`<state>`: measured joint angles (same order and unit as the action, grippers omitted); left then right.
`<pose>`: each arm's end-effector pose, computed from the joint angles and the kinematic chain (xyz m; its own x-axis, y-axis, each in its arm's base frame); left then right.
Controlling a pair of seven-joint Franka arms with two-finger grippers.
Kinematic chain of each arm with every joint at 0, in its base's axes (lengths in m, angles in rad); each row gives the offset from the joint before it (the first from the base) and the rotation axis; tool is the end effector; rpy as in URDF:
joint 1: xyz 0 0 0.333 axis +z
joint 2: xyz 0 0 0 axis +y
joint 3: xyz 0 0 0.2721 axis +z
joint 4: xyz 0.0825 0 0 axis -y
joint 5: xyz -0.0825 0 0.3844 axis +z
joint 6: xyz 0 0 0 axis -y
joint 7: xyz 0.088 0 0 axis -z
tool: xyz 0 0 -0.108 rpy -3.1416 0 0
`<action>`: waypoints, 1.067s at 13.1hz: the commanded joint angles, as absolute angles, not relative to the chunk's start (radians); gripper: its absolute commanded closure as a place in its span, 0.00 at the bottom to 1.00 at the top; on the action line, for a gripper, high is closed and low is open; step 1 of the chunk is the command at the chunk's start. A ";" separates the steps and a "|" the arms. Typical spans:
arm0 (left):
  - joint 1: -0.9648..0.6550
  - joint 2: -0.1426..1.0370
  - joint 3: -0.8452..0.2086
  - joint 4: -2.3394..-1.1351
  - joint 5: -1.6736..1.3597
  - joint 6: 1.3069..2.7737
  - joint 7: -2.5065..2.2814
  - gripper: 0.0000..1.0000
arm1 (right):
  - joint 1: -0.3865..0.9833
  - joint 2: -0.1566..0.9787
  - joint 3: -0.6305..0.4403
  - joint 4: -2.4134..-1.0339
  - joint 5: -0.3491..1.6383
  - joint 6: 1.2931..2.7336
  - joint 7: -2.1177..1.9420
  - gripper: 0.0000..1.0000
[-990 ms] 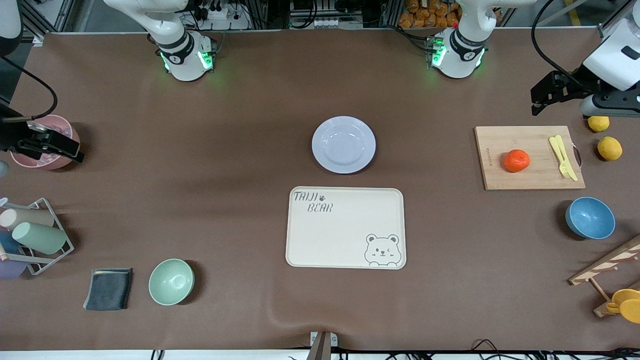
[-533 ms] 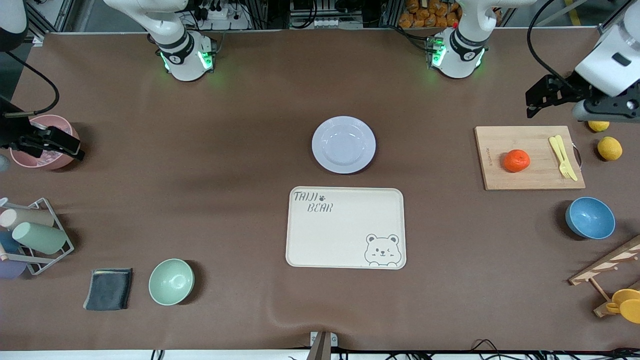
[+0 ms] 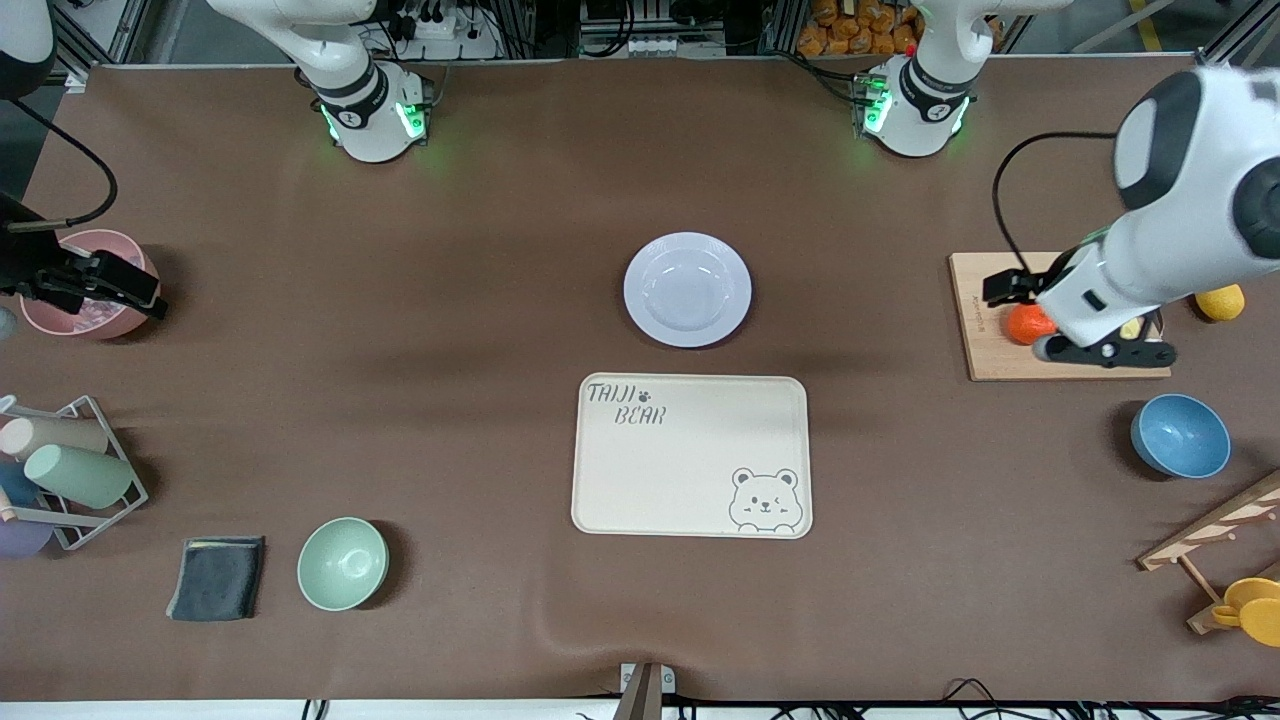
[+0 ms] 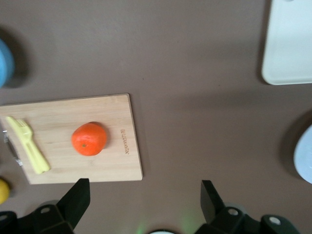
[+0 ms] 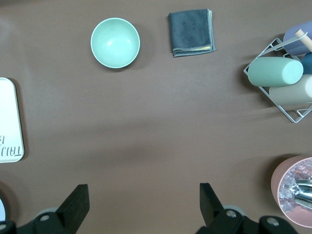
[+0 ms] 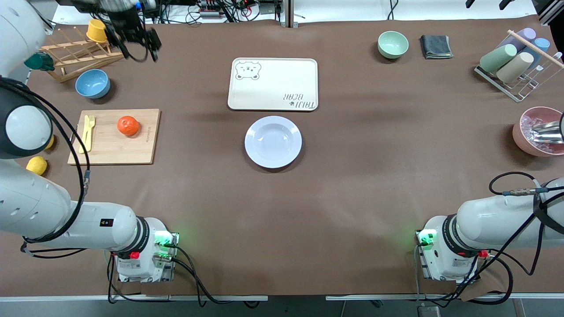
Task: Place orange and plate with both arms
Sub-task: 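Lower the left gripper around the orange and close it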
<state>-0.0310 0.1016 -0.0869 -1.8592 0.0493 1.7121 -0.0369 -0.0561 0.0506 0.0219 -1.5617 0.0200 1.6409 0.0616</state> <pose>0.5521 -0.0599 0.3994 0.9659 -0.0860 -0.2443 -0.1001 -0.9939 -0.0458 0.5744 -0.0179 0.5616 0.9949 -0.0971 0.0272 -0.0965 -0.9951 -0.0228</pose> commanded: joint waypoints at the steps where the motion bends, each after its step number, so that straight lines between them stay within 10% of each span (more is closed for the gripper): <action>1: 0.004 0.051 -0.094 -2.046 0.078 1.842 -0.040 0.00 | -0.060 0.070 0.023 -1.577 0.015 1.644 0.060 0.00; 14: 0.218 0.256 -0.097 -2.295 0.365 2.301 -0.014 0.00 | -0.048 0.072 0.025 -1.577 0.018 1.632 0.067 0.00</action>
